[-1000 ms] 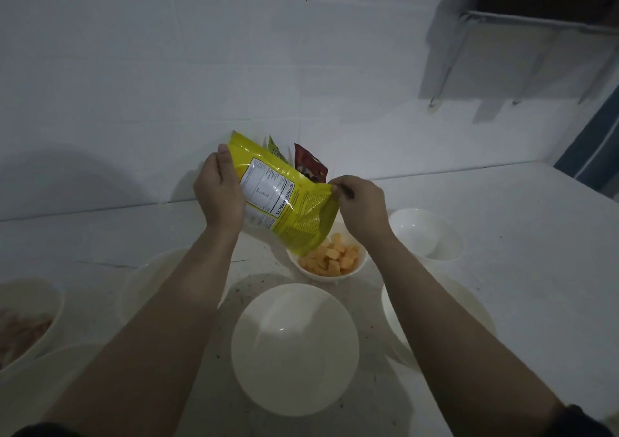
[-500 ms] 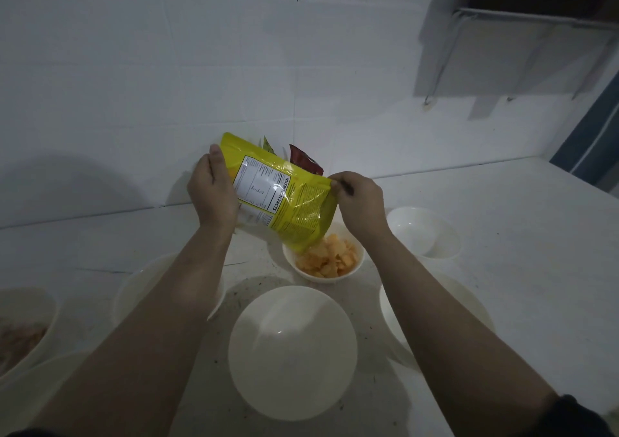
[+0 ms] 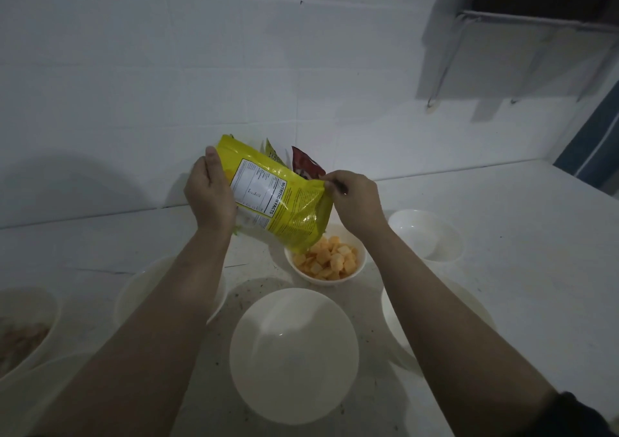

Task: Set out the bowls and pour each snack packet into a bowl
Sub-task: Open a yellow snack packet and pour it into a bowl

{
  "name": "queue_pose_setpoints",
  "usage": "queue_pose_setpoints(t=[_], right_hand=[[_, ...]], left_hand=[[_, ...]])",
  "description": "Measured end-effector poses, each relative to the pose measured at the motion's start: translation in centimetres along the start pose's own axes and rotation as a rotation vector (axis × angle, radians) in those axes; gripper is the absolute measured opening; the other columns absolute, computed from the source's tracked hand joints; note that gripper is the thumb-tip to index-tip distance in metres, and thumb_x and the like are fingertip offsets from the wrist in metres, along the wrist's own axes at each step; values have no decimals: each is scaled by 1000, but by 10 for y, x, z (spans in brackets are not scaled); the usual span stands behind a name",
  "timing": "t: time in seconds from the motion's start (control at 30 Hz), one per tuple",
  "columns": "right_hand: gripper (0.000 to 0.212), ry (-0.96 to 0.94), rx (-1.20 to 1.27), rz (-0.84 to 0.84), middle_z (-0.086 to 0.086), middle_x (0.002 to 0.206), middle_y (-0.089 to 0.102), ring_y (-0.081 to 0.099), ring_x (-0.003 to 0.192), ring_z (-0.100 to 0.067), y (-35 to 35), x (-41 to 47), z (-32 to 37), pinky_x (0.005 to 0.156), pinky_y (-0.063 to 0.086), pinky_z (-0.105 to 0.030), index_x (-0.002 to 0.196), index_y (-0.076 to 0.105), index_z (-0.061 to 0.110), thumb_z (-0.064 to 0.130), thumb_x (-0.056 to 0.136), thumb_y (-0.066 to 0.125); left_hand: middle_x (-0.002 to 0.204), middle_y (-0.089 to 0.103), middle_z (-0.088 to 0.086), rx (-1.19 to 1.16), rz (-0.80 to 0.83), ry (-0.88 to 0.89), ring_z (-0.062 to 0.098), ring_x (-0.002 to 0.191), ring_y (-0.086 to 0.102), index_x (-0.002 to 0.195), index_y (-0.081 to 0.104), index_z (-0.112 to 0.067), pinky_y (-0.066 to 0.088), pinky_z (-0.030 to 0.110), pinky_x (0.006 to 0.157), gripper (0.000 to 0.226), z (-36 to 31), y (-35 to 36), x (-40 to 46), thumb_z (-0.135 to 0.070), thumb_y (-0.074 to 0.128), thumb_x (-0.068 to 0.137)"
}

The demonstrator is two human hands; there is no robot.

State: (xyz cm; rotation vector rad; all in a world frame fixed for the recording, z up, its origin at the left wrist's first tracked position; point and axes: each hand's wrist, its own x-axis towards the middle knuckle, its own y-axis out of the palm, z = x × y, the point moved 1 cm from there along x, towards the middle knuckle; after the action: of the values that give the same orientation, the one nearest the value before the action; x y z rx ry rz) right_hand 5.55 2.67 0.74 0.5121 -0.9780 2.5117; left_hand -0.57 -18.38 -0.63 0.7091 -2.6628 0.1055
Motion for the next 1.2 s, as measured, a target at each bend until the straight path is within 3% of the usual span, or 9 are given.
queue_pose_setpoints(t=[0.13, 0.3, 0.53, 0.73, 1.03, 1.2], right_hand=[[19, -6, 11, 1, 1, 80, 68, 53, 66, 2, -1, 0, 0, 61, 35, -2, 97, 75, 8, 5, 93, 57], [20, 12, 19, -14, 1, 86, 71, 56, 76, -9, 2, 1, -4, 64, 36, 0, 100, 75, 10, 8, 94, 56], [22, 12, 48, -70, 8, 88, 66, 55, 79, -8, 7, -1, 1, 65, 35, 2, 104, 72, 11, 10, 97, 52], [20, -13, 129, -88, 10, 89, 66, 55, 78, 1, 7, -3, 8, 67, 37, 0, 104, 70, 14, 11, 99, 51], [19, -53, 312, -113, 16, 87, 66, 58, 82, 6, -9, -7, 8, 71, 45, -11, 101, 69, 16, 12, 99, 51], [19, -78, 356, -72, 20, 85, 64, 57, 80, 9, -33, -8, -3, 69, 40, -5, 99, 69, 17, 11, 99, 51]], left_hand=[[59, 37, -8, -8, 5, -15, 2, 51, 35, 60, 33, -22, 32, 20, 54, 46, 0, 0, -1, -37, 38, 103], [59, 39, -8, -15, 6, -26, 5, 53, 36, 61, 35, -22, 33, 21, 53, 46, 3, -1, -2, -40, 37, 103], [59, 42, -8, -59, -4, -55, -1, 46, 40, 62, 38, -21, 34, 16, 51, 45, -3, -5, -3, -38, 37, 103], [63, 46, -3, -57, -39, -86, 17, 61, 45, 62, 40, -23, 39, 35, 61, 46, -1, -12, 1, -55, 36, 94], [57, 38, -7, -37, -102, -62, 10, 52, 37, 61, 33, -22, 33, 27, 52, 46, -25, -9, -18, -43, 35, 101], [59, 36, -6, -38, -159, -65, 14, 59, 35, 60, 30, -21, 32, 31, 58, 47, -35, 5, -32, -46, 36, 99]])
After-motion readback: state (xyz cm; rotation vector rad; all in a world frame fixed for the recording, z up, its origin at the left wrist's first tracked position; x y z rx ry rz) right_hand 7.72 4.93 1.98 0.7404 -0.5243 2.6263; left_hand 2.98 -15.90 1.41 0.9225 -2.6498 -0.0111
